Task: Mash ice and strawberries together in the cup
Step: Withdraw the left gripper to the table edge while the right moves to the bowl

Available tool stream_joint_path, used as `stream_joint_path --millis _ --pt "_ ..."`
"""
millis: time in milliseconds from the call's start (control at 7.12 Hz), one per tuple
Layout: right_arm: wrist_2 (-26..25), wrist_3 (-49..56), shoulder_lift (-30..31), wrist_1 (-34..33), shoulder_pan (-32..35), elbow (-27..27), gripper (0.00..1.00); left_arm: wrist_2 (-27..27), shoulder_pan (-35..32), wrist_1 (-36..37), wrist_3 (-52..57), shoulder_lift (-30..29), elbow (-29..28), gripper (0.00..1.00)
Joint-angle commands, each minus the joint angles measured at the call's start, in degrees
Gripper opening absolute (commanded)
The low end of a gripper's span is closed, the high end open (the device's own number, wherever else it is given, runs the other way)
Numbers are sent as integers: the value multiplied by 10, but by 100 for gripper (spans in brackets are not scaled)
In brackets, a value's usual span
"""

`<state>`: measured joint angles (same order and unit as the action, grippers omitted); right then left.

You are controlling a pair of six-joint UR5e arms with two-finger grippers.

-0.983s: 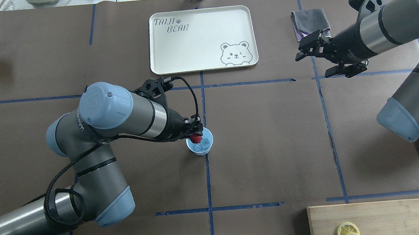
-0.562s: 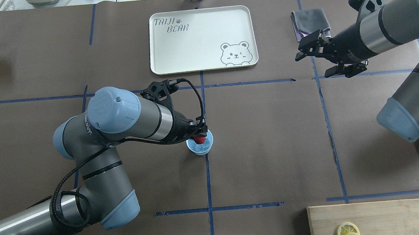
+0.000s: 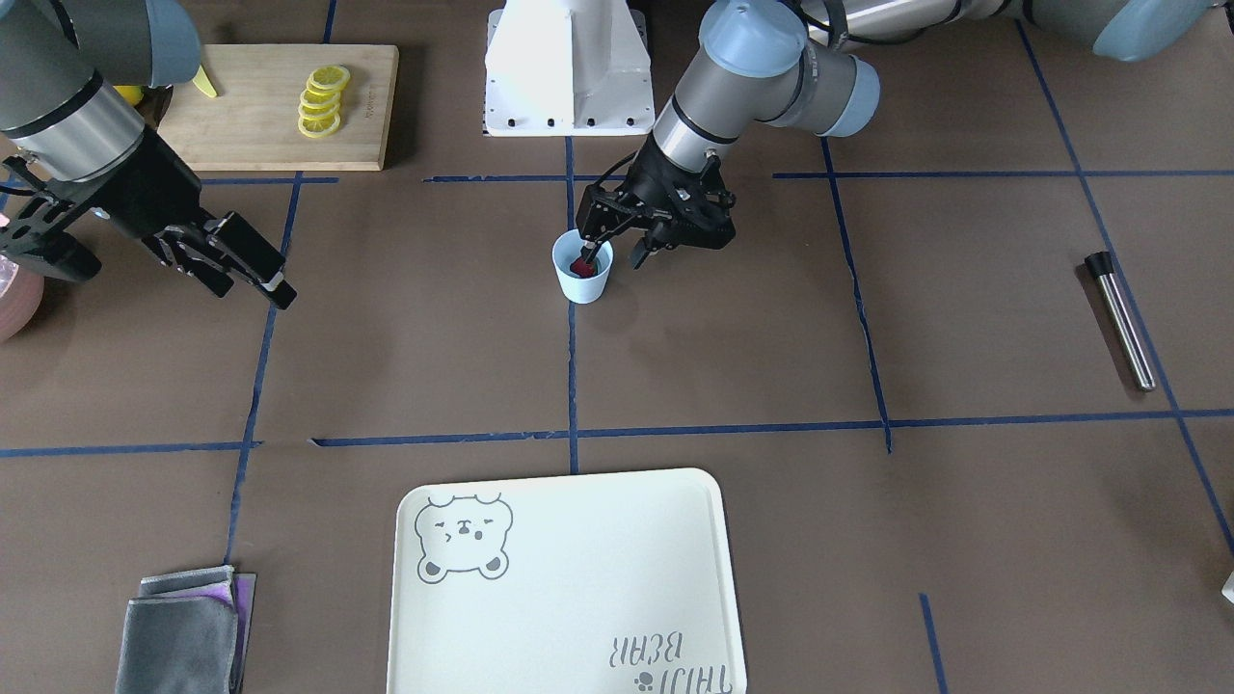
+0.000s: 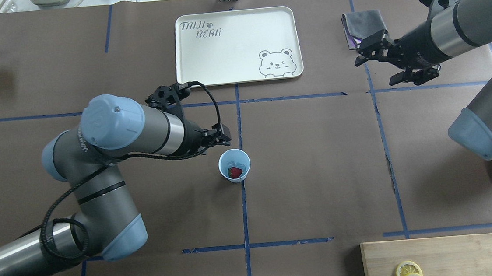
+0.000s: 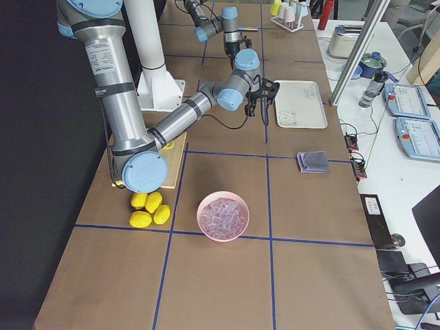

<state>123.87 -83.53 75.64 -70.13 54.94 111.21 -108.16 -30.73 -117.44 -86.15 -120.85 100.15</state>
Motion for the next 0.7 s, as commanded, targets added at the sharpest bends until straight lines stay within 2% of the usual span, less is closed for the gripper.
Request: stream_joint_path --millis 0,140,281,562 --pt "14 95 33 -2 49 -18 100 -47 -51 1 79 98 55 69" --pt "40 129 38 -2 80 -37 100 -74 -86 1 129 152 63 69" --pt "54 169 42 -3 103 -53 100 -113 -146 1 235 216 63 68" --pt "55 236 48 -12 137 -77 100 -120 -237 1 487 341 52 68"
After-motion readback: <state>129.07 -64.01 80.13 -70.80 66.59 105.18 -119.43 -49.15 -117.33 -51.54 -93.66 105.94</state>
